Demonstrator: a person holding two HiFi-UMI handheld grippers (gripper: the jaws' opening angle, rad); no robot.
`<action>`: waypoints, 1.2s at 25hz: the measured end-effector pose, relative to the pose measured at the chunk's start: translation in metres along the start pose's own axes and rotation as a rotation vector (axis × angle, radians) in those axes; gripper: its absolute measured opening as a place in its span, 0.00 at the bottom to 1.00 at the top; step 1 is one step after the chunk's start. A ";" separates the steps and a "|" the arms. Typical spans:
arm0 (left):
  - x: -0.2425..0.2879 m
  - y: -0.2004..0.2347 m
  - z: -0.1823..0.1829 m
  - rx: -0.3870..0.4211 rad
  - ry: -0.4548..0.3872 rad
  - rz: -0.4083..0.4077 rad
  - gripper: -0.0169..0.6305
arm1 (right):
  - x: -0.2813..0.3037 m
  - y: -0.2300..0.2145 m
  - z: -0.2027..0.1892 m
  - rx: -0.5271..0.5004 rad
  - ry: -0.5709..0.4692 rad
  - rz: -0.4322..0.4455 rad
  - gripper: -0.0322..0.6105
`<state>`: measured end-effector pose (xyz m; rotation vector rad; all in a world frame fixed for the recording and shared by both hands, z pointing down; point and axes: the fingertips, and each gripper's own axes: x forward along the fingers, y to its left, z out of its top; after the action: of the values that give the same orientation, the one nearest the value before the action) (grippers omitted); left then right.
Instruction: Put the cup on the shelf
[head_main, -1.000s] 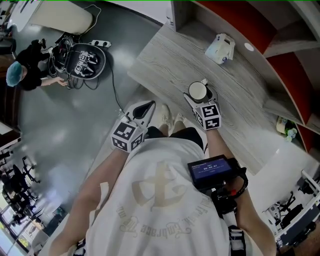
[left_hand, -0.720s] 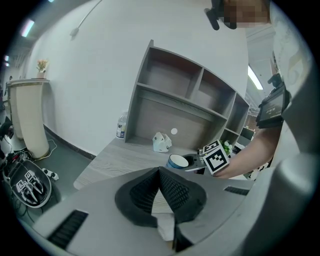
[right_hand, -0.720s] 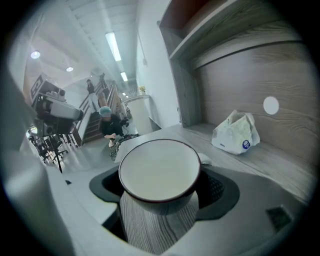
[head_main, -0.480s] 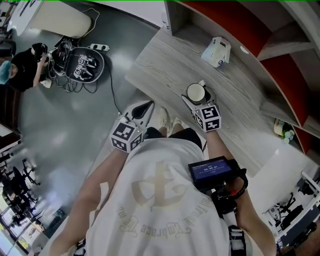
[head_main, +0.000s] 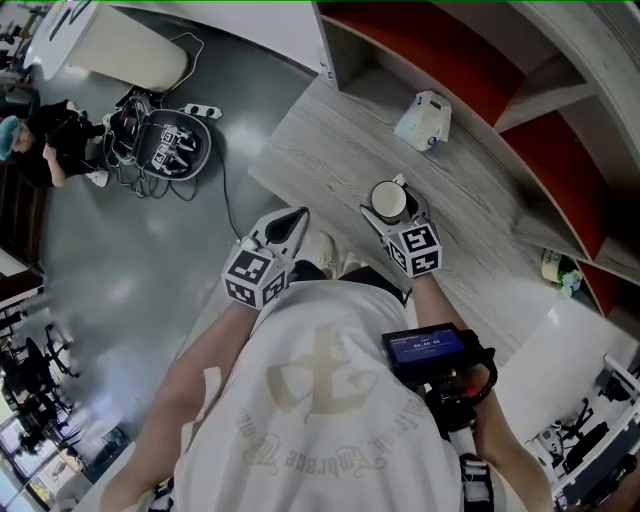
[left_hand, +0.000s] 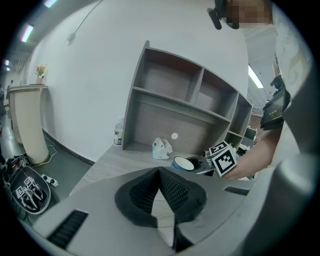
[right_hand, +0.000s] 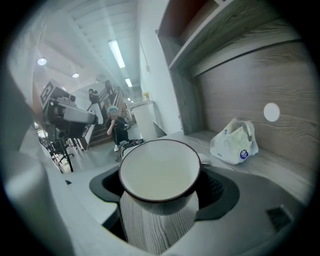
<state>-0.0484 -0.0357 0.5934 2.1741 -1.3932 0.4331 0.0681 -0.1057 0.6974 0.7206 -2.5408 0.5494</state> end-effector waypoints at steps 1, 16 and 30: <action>0.001 -0.002 0.002 0.002 -0.003 0.001 0.03 | -0.003 0.000 0.001 -0.002 -0.002 0.003 0.69; 0.006 -0.001 0.021 0.006 -0.045 0.006 0.03 | -0.028 -0.001 0.032 -0.035 -0.035 0.002 0.69; 0.020 0.017 0.053 0.078 -0.079 -0.150 0.03 | -0.037 0.002 0.063 0.022 -0.054 -0.117 0.69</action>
<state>-0.0560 -0.0874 0.5652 2.3626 -1.2611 0.3545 0.0764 -0.1200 0.6266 0.8970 -2.5253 0.5260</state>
